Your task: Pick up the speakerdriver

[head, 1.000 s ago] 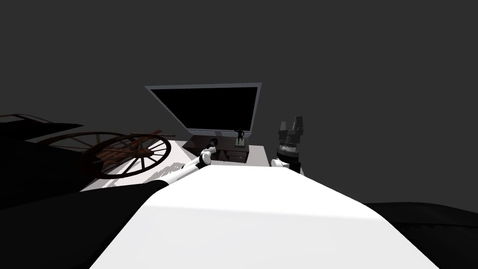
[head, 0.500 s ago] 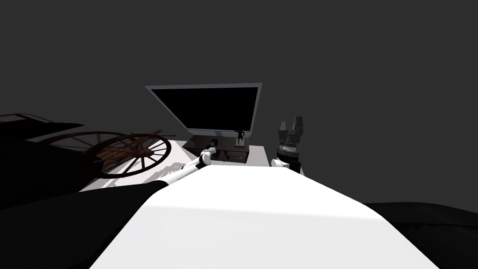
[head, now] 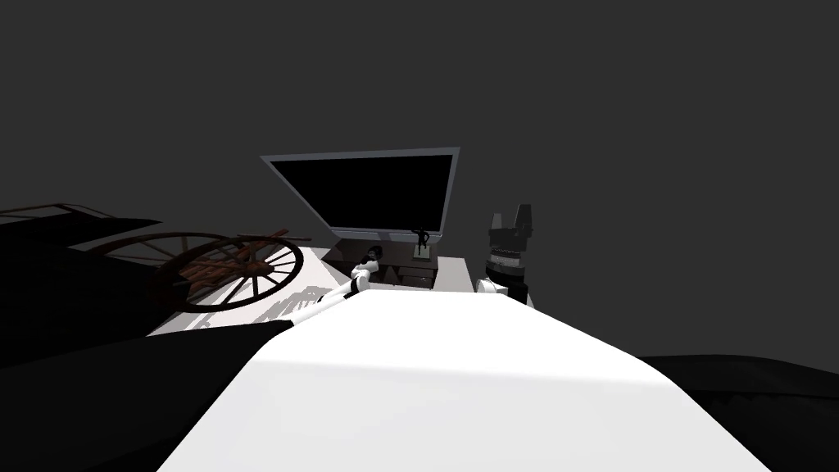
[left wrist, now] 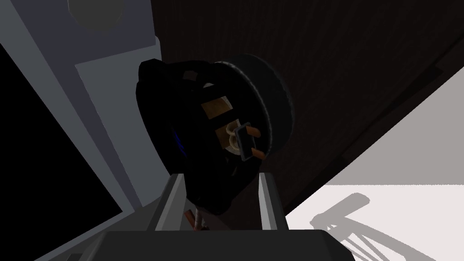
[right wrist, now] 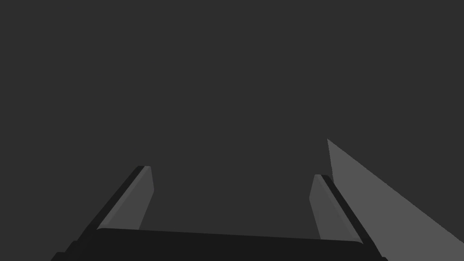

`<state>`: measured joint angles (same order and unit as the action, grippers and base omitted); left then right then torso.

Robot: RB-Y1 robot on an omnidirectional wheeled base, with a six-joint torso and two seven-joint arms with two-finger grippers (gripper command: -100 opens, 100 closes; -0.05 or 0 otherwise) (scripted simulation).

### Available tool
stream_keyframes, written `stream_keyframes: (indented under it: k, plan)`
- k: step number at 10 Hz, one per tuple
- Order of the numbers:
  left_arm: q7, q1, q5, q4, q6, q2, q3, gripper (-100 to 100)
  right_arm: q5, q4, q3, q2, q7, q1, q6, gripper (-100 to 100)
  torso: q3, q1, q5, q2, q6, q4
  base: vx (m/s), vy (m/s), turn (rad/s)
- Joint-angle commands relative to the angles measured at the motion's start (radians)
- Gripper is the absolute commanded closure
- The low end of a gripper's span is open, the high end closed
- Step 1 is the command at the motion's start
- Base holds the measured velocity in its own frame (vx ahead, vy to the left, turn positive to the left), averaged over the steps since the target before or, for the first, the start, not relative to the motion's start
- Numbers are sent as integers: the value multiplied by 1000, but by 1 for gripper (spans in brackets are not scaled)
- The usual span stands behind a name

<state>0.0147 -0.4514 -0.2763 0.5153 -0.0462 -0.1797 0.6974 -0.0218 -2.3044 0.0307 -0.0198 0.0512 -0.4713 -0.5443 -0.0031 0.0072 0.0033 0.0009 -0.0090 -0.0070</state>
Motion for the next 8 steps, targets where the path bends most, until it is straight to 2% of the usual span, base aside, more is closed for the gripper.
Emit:
stream_keyframes:
  k: [1, 2, 3, 4, 5, 6, 7, 8]
  plan:
    - [-11, 29, 24, 50, -26, 6, -42, 100, 0, 0, 0, 0, 0, 0, 0, 0, 0, 0, 0, 0, 0, 0, 0, 0, 0]
    - [-11, 29, 24, 64, -26, 6, -42, 100, 0, 0, 0, 0, 0, 0, 0, 0, 1, 0, 0, 1, 0, 0, -6, 4, 0]
    - [-13, 79, 51, 108, -58, 19, -90, 100, 0, 0, 0, 0, 0, 0, 0, 0, 1, 0, 0, 2, 0, 1, 36, 6, 59]
    - [-13, 80, 51, 144, -58, 19, -90, 100, 0, 0, 0, 0, 0, 0, 0, 0, -1, 1, 2, 1, -2, -3, 42, -2, 51]
    - [-13, 80, 51, 146, -58, 19, -90, 100, 0, 0, 0, 0, 0, 0, 0, 0, -2, 3, 3, -1, -2, -4, 16, -5, 19]
    - [-15, 127, 78, 186, -89, 32, -138, 100, 0, 0, 0, 0, 0, 0, 0, 0, -2, 3, 2, 0, -2, -3, 40, -3, 61]
    - [-15, 131, 78, 189, -89, 32, -138, 100, 0, 0, 0, 0, 0, 0, 0, 0, -3, 3, 3, -1, -3, -5, 48, -1, 50]
    - [-15, 131, 78, 227, -89, 32, -138, 100, 0, 0, 0, 0, 0, 0, 0, 0, -4, 4, 5, -2, -3, -7, 15, -3, 12]
